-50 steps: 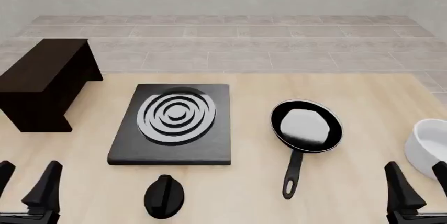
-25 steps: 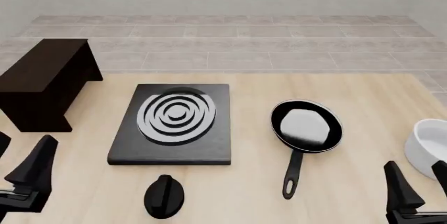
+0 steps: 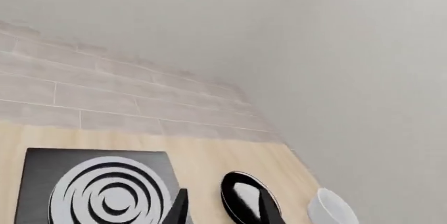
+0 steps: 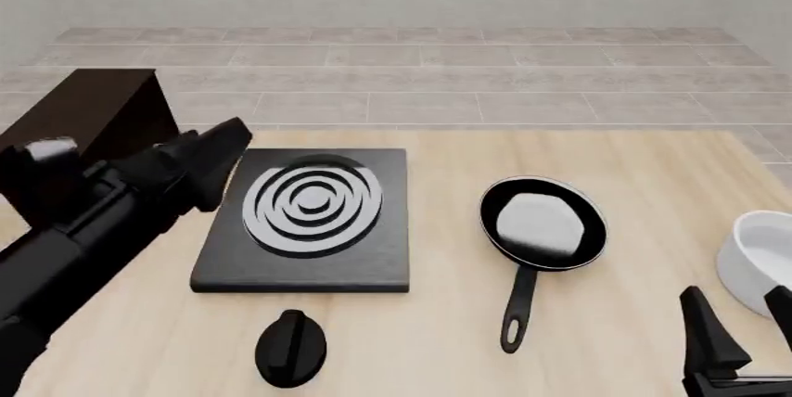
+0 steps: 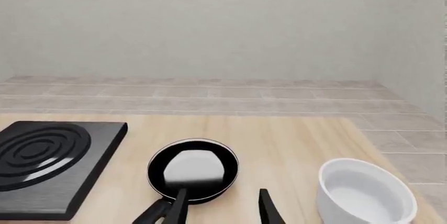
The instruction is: Put the frying pan on top of the cabinet.
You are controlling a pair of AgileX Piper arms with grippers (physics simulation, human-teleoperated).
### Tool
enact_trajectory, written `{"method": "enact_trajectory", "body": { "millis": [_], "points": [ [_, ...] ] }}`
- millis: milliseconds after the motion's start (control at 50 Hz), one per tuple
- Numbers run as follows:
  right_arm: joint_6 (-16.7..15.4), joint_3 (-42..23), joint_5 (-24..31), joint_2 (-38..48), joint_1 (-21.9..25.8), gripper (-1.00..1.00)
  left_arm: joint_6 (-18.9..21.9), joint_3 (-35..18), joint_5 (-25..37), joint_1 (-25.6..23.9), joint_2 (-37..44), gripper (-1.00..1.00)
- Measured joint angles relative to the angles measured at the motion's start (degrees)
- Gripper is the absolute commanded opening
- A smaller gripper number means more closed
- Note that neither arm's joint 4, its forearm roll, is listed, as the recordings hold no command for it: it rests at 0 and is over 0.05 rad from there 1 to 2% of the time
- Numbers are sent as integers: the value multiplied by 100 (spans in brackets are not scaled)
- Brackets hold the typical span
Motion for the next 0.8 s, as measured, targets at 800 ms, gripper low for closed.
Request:
{"method": "enact_trajectory", "body": {
  "millis": [800],
  "points": [
    [16, 13, 1, -2, -26, 100, -2049, -1270, -1239, -2022, 3666, 100]
  ]
}}
